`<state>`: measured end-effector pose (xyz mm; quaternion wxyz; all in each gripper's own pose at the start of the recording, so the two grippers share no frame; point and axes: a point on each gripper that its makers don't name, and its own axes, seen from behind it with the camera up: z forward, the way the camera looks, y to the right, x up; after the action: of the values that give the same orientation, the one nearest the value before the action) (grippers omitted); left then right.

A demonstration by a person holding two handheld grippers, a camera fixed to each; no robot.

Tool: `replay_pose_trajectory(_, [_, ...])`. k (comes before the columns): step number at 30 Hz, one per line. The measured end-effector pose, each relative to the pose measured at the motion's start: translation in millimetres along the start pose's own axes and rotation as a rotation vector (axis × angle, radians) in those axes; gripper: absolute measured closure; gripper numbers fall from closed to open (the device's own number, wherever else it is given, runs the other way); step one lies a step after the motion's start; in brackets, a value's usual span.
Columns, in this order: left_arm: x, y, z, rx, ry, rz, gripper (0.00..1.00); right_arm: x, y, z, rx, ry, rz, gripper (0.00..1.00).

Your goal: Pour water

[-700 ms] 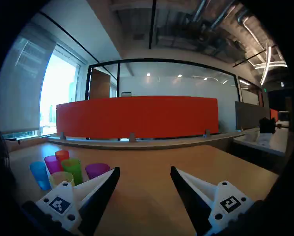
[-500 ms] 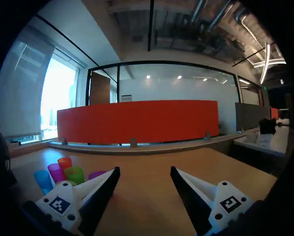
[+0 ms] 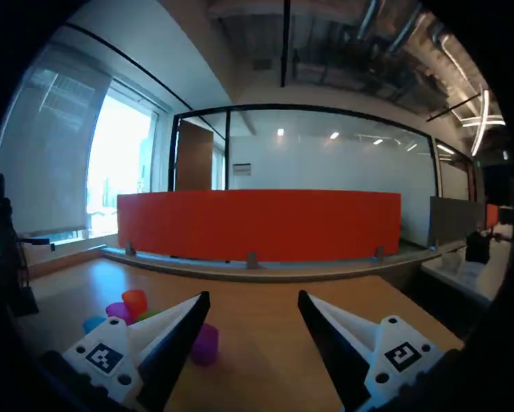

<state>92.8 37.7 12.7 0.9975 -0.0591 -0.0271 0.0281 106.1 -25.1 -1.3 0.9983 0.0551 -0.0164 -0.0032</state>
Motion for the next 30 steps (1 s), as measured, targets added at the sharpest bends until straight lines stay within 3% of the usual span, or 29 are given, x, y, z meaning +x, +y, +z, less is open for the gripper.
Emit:
replay_pose_trajectory(9, [47, 8.1, 5.5, -0.046, -0.004, 0.0, 0.09, 40, -9, 7.1, 0.049, -0.02, -0.005, 0.01])
replay_pose_trajectory(21, [60, 1.5, 11.3, -0.046, -0.023, -0.003, 0.09, 49, -12, 13.7, 0.073, -0.031, -0.026, 0.01])
replay_pose_trajectory(30, [57, 25.0, 10.6, -0.166, -0.046, -0.014, 0.09, 57, -26, 15.1, 0.162, -0.02, -0.023, 0.01])
